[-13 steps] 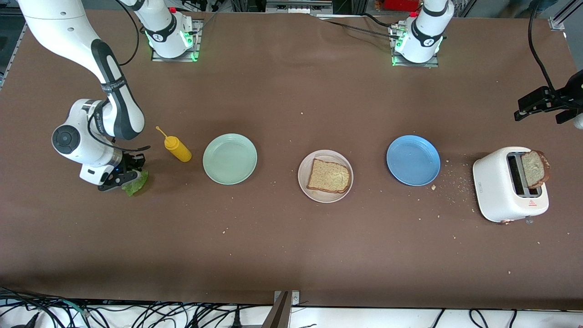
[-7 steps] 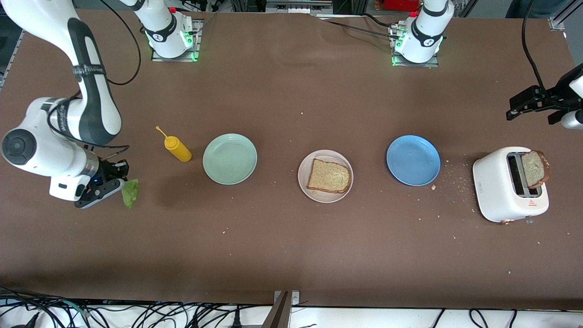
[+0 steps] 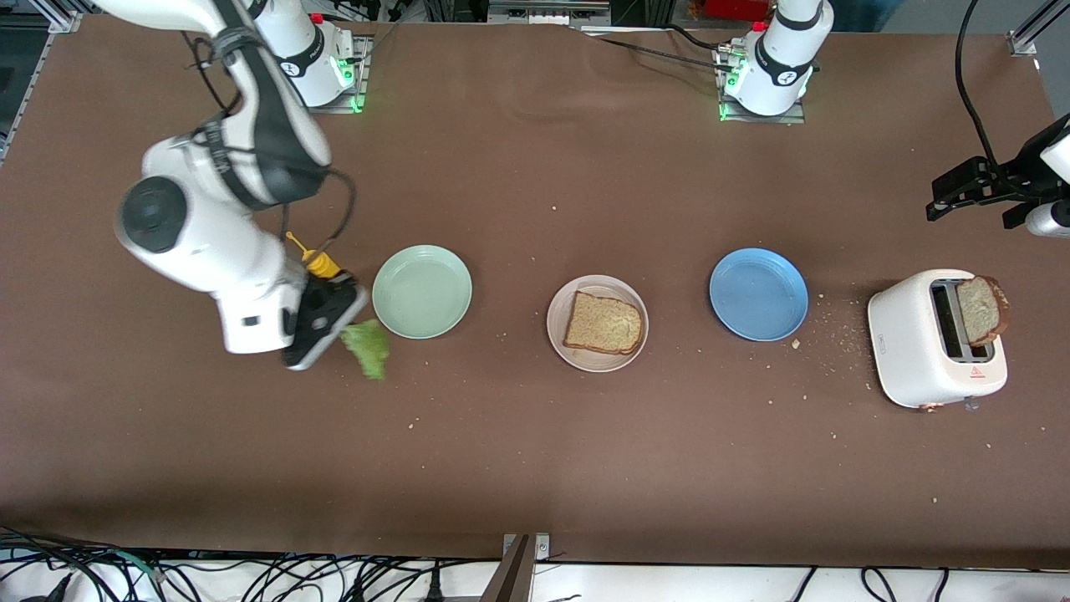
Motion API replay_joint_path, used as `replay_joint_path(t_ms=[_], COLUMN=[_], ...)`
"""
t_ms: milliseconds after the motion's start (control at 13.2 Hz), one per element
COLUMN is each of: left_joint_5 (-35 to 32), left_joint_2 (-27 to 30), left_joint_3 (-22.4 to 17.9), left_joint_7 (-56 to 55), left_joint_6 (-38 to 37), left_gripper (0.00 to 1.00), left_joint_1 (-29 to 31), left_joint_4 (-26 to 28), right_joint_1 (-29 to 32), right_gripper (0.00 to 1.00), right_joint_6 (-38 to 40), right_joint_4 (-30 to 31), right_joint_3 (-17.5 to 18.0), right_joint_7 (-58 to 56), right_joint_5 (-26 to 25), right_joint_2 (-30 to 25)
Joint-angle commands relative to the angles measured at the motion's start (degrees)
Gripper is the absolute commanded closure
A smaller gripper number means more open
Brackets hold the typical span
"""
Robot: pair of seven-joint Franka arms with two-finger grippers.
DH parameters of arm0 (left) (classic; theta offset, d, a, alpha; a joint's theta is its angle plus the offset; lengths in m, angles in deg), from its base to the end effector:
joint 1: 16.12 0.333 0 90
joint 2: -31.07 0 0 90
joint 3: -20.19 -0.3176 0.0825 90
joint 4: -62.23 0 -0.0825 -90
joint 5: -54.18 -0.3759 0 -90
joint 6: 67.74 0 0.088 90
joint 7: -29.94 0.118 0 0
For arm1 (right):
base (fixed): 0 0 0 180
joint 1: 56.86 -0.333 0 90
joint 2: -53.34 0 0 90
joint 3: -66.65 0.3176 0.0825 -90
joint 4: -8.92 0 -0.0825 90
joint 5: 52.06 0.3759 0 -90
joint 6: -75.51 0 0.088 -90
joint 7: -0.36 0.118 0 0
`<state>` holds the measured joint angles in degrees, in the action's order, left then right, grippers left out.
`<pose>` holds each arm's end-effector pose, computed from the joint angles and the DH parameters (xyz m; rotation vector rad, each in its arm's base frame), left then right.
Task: Make sandwich in beige plate with both arms
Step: 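Carry the lettuce leaf with the right gripper over the bread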
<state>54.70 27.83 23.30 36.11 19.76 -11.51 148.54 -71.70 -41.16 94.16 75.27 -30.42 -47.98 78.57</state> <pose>0.5591 0.0144 0.6099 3.1240 -0.1277 -0.0544 0.6381 0.2649 0.4264 -2.7147 -1.3122 -0.1821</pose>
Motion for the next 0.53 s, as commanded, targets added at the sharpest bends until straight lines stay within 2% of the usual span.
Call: replay_joint_path(t_ms=[0, 304, 456], left_joint_5=[0.2, 0.2, 0.2], left_joint_2=[0.3, 0.3, 0.3], left_joint_3=[0.0, 0.0, -0.3], left_joint_7=[0.7, 1.0, 1.0], left_joint_6=[-0.1, -0.1, -0.1], left_gripper=[0.0, 0.0, 0.0], left_joint_1=[0.4, 0.7, 0.8], left_joint_4=[-0.4, -0.3, -0.4], right_joint_1=[-8.5, -17.3, -20.2], right_gripper=[1.0, 1.0, 1.0], right_joint_6=[-3.1, -15.0, -23.0], right_joint_4=[-4.4, -6.8, -6.8], right_joint_3=[-0.1, -0.2, -0.3], right_joint_7=[8.5, 14.0, 14.0], right_joint_5=[-1.1, -1.4, -5.3], right_joint_2=[4.4, 10.3, 13.8])
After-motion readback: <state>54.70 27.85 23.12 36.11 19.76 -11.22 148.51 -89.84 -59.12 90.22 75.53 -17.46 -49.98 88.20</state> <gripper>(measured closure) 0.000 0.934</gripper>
